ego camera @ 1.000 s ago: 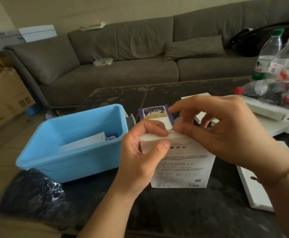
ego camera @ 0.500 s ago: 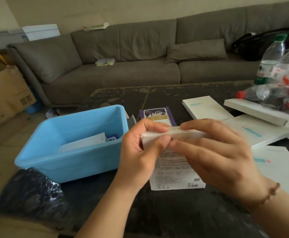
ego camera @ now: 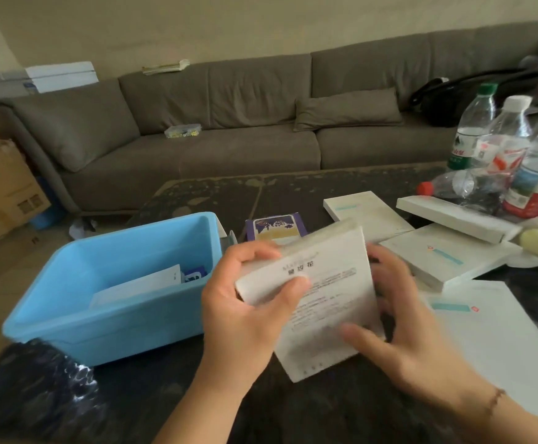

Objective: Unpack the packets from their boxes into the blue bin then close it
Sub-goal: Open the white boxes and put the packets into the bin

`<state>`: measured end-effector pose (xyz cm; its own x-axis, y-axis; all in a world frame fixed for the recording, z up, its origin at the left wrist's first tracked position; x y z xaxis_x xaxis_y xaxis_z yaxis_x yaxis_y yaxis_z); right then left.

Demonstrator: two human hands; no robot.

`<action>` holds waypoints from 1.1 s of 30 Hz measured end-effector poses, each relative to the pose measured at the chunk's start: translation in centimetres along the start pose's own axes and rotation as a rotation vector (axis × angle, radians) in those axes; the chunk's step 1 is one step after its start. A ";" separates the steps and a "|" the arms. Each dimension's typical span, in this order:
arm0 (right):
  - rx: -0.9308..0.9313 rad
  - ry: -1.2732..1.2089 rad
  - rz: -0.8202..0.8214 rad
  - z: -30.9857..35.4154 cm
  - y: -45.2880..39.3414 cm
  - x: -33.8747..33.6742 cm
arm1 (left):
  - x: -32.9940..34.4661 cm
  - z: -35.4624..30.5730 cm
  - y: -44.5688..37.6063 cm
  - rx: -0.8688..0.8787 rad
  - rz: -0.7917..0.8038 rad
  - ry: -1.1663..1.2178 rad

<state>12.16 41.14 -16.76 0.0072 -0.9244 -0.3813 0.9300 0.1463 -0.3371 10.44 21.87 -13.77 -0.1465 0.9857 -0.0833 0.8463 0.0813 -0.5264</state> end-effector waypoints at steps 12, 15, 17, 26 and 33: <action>0.690 -0.490 -0.266 -2.4 -5.8 0.9 | 0.1 0.6 0.7 0.456 -0.126 -0.408; 0.742 -0.553 -0.200 -3.1 -6.6 2.0 | -0.3 0.6 0.7 0.445 -0.113 -0.398; 0.781 -0.448 -0.183 -3.2 -6.4 2.2 | -0.6 0.8 0.6 0.435 -0.124 -0.399; 0.569 1.085 -0.101 -5.5 -5.3 -6.0 | -1.0 1.6 1.0 0.441 -0.040 -0.445; 0.622 1.029 -0.113 -6.8 -5.5 -6.6 | -0.8 1.5 1.9 0.436 0.027 -0.437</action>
<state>4.51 48.88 -18.25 -0.1182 -0.1668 -0.9789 0.9264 -0.3734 -0.0482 11.40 21.00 -15.93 -0.4023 0.8273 -0.3921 0.5788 -0.1020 -0.8091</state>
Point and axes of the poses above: each hand's wrist, its own y-axis away from the middle knuckle, its own x-axis out of the palm, z = x × y, the point moved 1 cm from there along -y, towards the middle knuckle, and after that the axes turned 2 degrees about -x, right-handed, at the moved point
